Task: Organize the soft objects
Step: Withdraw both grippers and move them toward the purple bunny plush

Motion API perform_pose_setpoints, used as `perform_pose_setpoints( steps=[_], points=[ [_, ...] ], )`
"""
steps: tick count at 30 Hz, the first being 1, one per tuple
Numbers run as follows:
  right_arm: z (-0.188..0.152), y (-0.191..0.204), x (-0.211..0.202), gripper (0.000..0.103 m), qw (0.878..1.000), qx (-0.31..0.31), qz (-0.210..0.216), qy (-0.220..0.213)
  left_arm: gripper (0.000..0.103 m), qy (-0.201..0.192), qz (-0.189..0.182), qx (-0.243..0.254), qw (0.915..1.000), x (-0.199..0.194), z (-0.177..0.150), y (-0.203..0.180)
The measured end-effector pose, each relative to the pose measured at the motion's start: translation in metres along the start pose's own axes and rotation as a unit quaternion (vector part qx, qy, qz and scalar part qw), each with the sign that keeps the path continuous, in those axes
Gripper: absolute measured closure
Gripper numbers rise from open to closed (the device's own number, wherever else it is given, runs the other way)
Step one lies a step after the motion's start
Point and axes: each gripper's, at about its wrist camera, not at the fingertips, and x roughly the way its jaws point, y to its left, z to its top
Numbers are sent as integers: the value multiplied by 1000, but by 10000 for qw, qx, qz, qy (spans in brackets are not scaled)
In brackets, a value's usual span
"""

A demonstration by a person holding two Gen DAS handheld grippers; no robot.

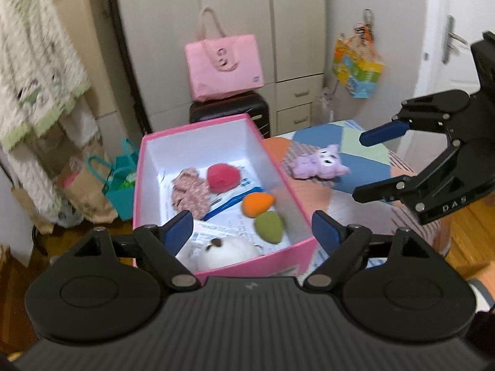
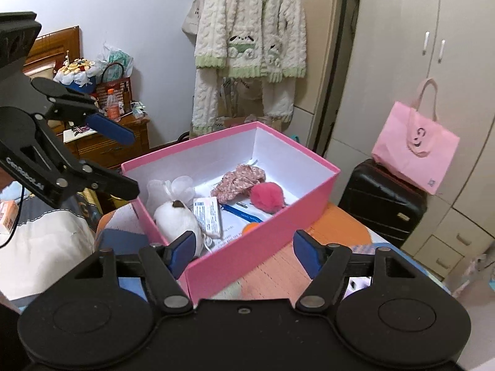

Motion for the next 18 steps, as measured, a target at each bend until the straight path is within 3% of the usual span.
perform_pose_setpoints(
  steps=[12, 16, 18],
  points=[
    [-53, -16, -47, 24, 9991, 174, -344, -150, 12, 235, -864, 603, 9942, 13, 9, -71],
    [-71, -22, -50, 24, 9951, 223, -920, -272, 10, 223, -1057, 427, 9932, 31, 12, -86],
    [-77, -27, -50, 24, 9945, 247, -974, -299, 10, 237, -1124, 300, 9929, 43, 13, -90]
  ],
)
